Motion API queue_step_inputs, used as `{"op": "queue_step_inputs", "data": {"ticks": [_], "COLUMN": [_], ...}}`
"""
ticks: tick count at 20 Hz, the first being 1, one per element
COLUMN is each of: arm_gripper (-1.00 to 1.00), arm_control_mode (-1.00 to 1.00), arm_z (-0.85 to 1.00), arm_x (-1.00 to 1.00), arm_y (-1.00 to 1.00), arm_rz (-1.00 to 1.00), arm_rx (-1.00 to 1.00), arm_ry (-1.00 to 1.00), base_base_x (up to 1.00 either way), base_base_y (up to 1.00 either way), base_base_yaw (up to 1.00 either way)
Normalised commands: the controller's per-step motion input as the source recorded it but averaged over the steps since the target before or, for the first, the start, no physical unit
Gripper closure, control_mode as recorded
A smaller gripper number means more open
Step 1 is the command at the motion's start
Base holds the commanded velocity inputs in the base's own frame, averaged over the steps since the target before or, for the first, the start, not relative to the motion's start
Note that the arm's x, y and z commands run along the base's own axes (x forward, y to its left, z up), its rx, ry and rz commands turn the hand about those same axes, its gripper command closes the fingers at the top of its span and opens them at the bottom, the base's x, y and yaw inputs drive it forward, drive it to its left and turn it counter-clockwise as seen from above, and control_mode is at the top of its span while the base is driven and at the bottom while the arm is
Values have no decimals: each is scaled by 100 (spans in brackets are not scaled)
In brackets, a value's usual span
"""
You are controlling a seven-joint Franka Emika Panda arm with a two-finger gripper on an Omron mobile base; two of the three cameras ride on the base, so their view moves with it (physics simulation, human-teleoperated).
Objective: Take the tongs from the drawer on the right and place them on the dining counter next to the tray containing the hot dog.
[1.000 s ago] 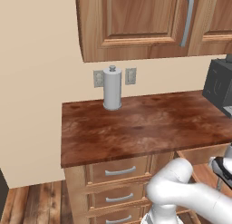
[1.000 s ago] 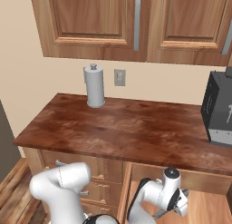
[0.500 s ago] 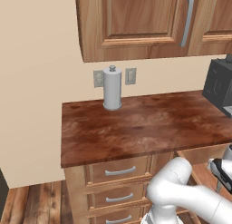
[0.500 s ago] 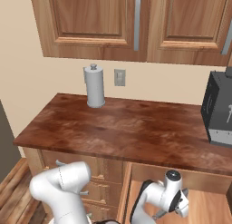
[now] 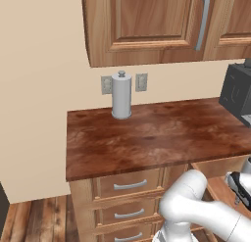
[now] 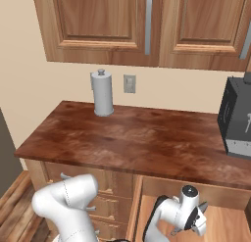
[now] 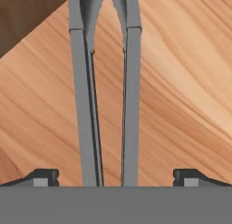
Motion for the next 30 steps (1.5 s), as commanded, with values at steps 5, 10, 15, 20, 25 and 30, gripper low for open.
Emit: {"op": "queue_step_inputs", "data": {"ticks": [5,10,15,20,25,30], "arm_gripper": [100,100,100,100,100,100], "arm_control_mode": [-100,-100,-100,-100,-100,-100], "arm_z": [0,0,16,42,43,57], "arm_x": [0,0,-14,-27,-37,-43], "arm_y": [0,0,0,0,0,0], "arm_rz": [0,0,0,0,0,0], "arm_rx": [0,0,-1,-2,-2,-1], "arm_ry": [0,-1,-5,-6,-3,0], "base_base_x": [0,0,0,0,0,0], "base_base_y": [0,0,0,0,0,0], "base_base_yaw": [0,0,0,0,0,0]}}
